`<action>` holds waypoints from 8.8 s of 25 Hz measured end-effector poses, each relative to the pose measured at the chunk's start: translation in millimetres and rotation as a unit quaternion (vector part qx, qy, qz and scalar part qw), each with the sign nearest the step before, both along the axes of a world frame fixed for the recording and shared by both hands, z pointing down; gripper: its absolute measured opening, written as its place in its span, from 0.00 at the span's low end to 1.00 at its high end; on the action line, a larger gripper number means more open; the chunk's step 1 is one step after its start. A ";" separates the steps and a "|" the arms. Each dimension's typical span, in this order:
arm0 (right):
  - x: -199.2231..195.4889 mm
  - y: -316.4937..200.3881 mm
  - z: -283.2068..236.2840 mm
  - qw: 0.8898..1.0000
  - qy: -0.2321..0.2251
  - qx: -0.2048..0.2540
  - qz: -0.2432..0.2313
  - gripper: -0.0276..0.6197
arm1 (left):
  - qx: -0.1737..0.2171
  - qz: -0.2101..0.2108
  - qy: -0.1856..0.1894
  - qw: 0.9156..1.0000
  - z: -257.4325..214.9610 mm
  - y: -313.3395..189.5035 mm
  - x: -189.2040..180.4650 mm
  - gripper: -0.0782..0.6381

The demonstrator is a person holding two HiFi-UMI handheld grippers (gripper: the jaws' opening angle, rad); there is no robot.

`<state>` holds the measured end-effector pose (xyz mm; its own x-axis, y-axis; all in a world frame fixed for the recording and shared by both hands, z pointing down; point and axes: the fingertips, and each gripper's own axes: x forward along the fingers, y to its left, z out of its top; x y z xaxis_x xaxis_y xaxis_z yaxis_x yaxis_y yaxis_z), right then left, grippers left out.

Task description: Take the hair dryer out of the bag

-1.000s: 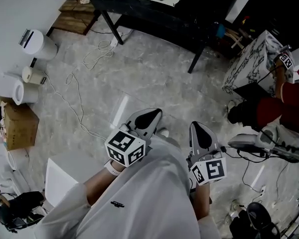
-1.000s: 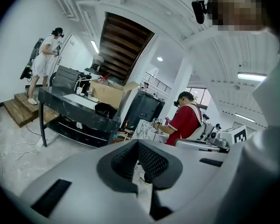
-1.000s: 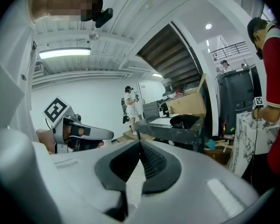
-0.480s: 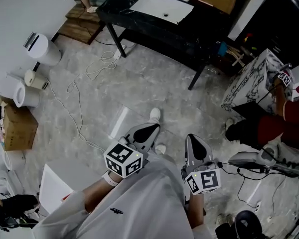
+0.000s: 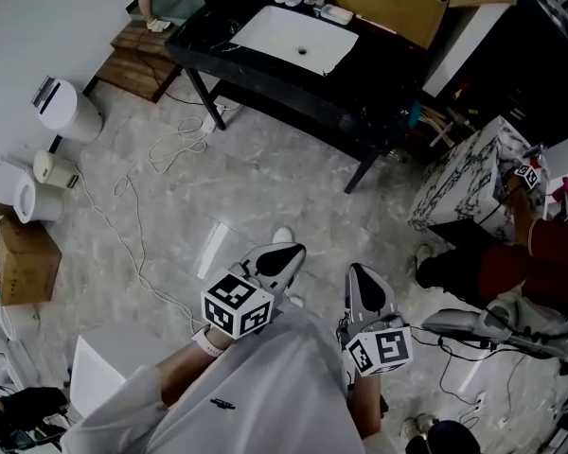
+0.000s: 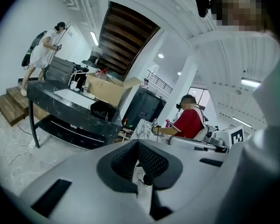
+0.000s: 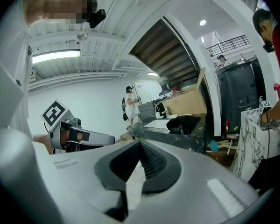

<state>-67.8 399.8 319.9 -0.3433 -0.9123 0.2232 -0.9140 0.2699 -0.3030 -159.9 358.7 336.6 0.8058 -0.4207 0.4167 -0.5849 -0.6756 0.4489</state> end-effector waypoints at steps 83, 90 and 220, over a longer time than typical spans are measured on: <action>139.4 -453.5 54.7 0.979 0.084 -0.011 -0.187 0.31 | -0.080 -0.089 -0.077 0.990 84.6 -405.3 157.4 0.12; 120.3 -457.2 83.3 0.965 0.141 -0.024 -0.220 0.40 | -0.093 -0.102 -0.086 0.987 106.3 -413.5 153.2 0.12; 219.8 -501.1 130.0 0.990 0.100 -0.094 0.014 0.09 | -0.260 -0.070 0.037 0.962 167.7 -408.9 238.1 0.39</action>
